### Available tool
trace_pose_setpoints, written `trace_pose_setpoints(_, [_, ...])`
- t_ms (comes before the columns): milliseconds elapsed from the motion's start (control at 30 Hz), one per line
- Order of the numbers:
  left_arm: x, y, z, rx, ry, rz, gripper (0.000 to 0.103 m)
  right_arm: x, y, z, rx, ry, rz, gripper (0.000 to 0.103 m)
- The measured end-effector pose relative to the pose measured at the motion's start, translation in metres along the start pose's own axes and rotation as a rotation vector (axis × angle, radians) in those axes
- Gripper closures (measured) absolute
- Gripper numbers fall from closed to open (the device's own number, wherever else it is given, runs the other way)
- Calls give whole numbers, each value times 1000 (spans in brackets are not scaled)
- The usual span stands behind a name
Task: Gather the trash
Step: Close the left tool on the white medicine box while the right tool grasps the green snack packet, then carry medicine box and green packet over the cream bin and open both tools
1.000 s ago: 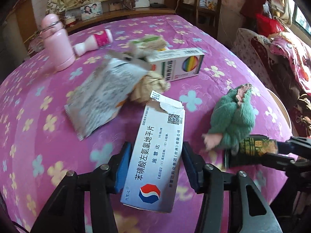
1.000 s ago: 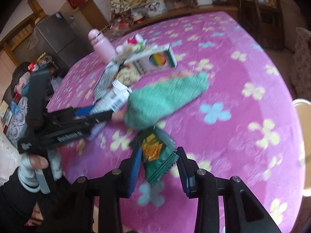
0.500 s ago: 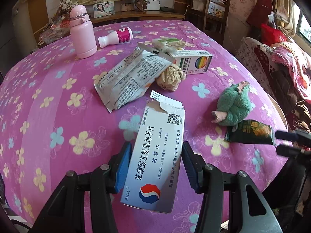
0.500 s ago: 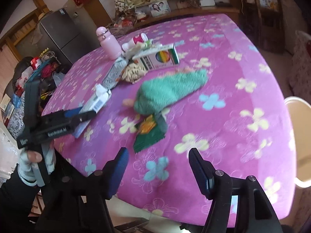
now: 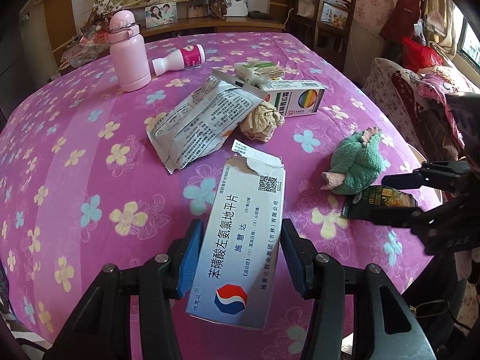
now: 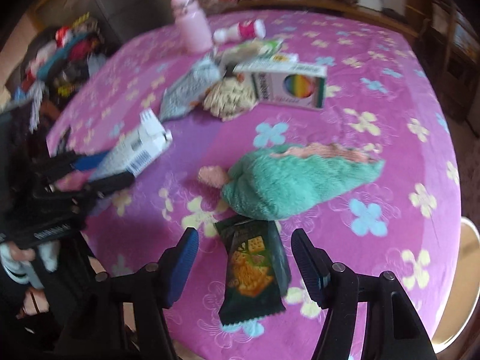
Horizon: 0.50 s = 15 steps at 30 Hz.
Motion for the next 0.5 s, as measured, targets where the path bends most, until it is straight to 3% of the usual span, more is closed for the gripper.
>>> trace_pose_setpoints(67, [1, 0, -1, 2, -4, -1, 49, 4, 7, -4, 21, -34, -10, 36])
trace_pose_setpoints(133, [2, 2, -1, 2, -8, -4, 49, 8, 10, -6, 38, -41, 0, 69])
trace_pose_setpoints(233, [2, 4, 0, 9, -16, -6, 49, 19, 6, -5, 31, -20, 53, 73])
trace_pose_setpoints(500, [-6, -6, 18, 50, -14, 27, 49, 53, -31, 14, 0, 85, 161, 74])
Point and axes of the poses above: each gripper's, at about its wrist camera, not at the fingertips, and y roughly the way its jaws point, z to its right, x to its underside, the point moved 3 cm from there along y, roughly the way its jaws point, and after that the axes turned 11 degrees about x, right-handed, at the moved point
